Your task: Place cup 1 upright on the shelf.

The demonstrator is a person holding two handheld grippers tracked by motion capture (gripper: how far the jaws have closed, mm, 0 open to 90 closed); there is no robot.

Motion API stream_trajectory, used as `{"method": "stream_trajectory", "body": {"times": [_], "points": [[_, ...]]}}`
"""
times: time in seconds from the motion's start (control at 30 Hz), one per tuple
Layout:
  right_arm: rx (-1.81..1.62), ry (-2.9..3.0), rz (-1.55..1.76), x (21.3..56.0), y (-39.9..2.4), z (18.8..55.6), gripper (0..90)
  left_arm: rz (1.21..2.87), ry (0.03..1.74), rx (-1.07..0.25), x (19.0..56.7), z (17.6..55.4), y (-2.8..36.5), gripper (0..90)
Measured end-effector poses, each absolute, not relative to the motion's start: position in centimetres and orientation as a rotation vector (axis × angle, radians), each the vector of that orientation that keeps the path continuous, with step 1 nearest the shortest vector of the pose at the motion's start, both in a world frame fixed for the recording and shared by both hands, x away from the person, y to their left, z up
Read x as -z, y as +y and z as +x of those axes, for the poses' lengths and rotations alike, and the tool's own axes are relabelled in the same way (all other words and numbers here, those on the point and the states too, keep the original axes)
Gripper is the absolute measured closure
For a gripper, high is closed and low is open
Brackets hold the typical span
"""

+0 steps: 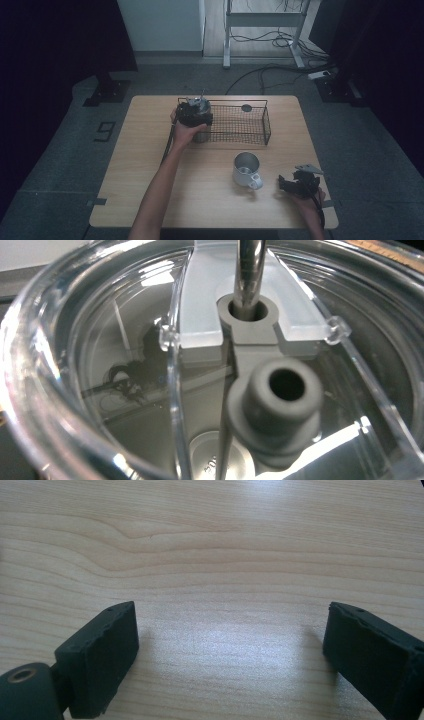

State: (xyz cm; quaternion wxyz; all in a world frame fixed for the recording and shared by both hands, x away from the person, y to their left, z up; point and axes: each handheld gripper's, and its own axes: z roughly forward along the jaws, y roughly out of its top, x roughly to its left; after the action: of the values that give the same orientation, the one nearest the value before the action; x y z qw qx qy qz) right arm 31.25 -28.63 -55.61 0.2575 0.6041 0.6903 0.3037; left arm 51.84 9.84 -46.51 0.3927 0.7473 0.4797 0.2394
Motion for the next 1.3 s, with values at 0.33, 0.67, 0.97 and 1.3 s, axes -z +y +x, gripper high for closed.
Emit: {"method": "stream_trajectory", "body": {"times": [0.33,0.67,0.97,1.3], "points": [[-0.825,1.873,1.636,55.6,-28.6,31.2,8.1,1.883,1.207,-0.592,45.2,51.1,10.5,1.4],[-0.827,1.874,1.635,55.6,-28.6,31.2,8.3,1.867,1.170,-0.591,43.2,49.6,11.1,1.8],[-0.828,1.877,1.632,55.6,-28.6,31.2,8.6,1.873,1.153,-0.620,42.7,47.5,12.4,2.3],[-0.828,1.875,1.633,55.6,-28.6,31.2,8.9,1.842,1.130,-0.572,42.5,45.3,14.1,2.8]]}}
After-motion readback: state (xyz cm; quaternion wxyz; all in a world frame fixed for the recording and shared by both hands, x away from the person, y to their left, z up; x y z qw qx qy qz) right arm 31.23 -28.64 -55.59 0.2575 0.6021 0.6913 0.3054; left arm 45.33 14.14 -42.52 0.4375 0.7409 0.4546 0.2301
